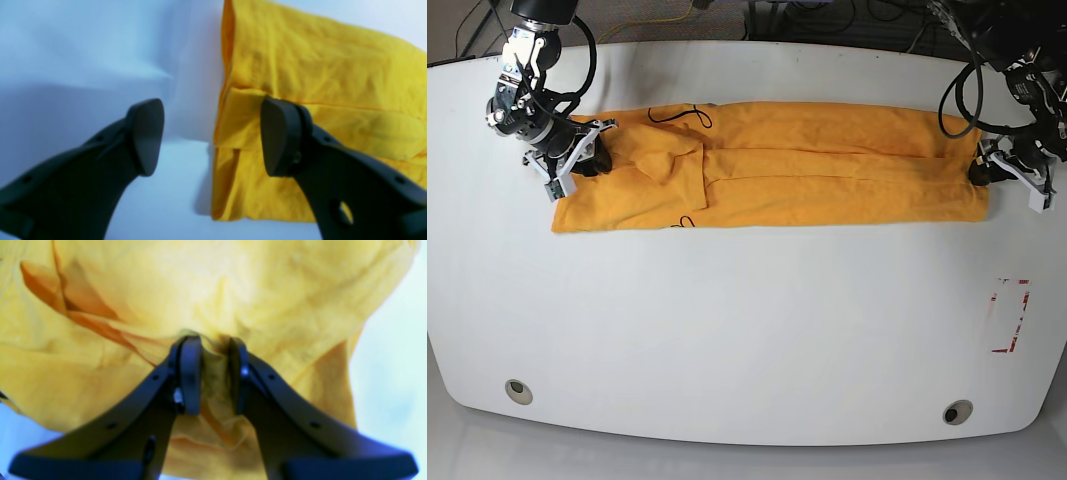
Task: Layout the t-shirt on the table in an organized manner, then fold the t-shirt properly
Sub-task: 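Hold the strip end with the left gripper and drag it toward the right gripper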
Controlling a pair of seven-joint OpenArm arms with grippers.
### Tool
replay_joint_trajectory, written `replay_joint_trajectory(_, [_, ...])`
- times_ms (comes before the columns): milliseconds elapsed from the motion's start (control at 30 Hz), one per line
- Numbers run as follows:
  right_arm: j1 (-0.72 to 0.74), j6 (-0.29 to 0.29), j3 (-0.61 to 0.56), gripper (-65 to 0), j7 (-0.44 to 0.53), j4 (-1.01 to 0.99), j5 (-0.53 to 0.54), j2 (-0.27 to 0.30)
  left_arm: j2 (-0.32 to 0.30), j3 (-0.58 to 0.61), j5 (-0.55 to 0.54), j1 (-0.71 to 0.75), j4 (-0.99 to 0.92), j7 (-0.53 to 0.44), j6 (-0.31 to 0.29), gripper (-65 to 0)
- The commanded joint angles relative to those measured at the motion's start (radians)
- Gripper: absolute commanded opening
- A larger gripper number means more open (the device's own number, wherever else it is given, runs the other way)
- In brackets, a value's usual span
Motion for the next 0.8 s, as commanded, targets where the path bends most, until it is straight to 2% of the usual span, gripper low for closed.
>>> replay_joint_trajectory(0, [-0.012,-0.009,-0.002,-51.2,-0.072,-0.004,-0.054,0.009,-0.019,0.032,-0.018,-0.009,0.002,-0.011,-0.001,-22.5])
replay_joint_trajectory(367, [-0.012,-0.009,-0.002,-51.2,-0.072,-0.004,-0.054,0.009,-0.016,0.139,-0.018,0.035,0.003,-0.009,-0.001,-23.2])
replay_joint_trajectory(433, [-0.012,-0.009,-0.002,-51.2,-0.072,-0.004,-0.054,0.009,-0.016,0.150,-0.020,0.038,0.003,-0.009,-0.001,-25.4])
replay_joint_trajectory(767, [-0.009,-0.009,0.002,-51.2,-0.072,-0.004,-0.048,0.009,-0.021,0.199,-0.018,0.041,0.003,-0.009,-0.001,-54.7])
